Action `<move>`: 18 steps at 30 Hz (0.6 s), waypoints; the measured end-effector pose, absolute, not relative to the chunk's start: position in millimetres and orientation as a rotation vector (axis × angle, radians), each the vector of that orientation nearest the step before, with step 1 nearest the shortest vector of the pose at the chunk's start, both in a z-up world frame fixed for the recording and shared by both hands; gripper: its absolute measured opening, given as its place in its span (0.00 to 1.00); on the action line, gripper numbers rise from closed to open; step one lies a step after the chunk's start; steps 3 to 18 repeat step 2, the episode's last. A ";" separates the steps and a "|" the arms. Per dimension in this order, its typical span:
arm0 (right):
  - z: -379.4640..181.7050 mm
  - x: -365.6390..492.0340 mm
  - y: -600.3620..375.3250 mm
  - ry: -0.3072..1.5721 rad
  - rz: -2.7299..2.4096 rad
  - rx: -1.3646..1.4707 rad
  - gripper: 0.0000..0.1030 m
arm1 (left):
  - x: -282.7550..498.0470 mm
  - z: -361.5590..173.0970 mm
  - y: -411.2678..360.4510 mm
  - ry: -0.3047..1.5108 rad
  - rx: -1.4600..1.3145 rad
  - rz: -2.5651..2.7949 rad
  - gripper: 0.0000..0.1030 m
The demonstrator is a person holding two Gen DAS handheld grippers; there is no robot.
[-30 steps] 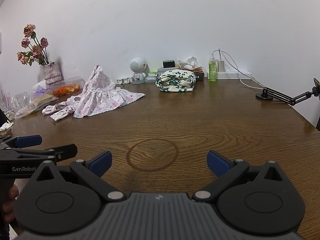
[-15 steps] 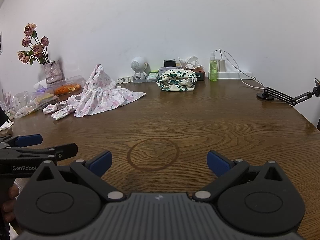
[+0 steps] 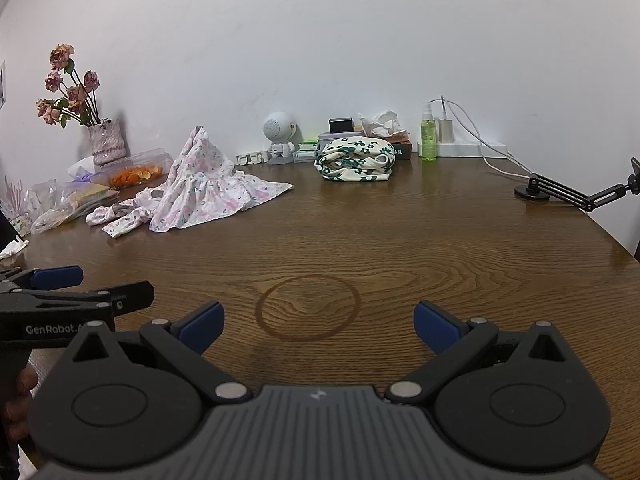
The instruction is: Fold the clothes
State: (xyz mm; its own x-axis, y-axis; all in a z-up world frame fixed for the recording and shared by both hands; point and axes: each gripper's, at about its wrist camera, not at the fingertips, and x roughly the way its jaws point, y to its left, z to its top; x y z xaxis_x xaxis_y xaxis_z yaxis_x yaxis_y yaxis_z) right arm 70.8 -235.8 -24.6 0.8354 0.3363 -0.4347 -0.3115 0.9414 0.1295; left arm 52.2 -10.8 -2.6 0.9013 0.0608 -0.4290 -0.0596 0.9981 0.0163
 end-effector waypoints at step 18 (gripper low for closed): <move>-24.6 71.5 -236.5 0.471 0.345 0.054 1.00 | 51.8 -2.5 -10.5 0.442 0.000 0.057 0.99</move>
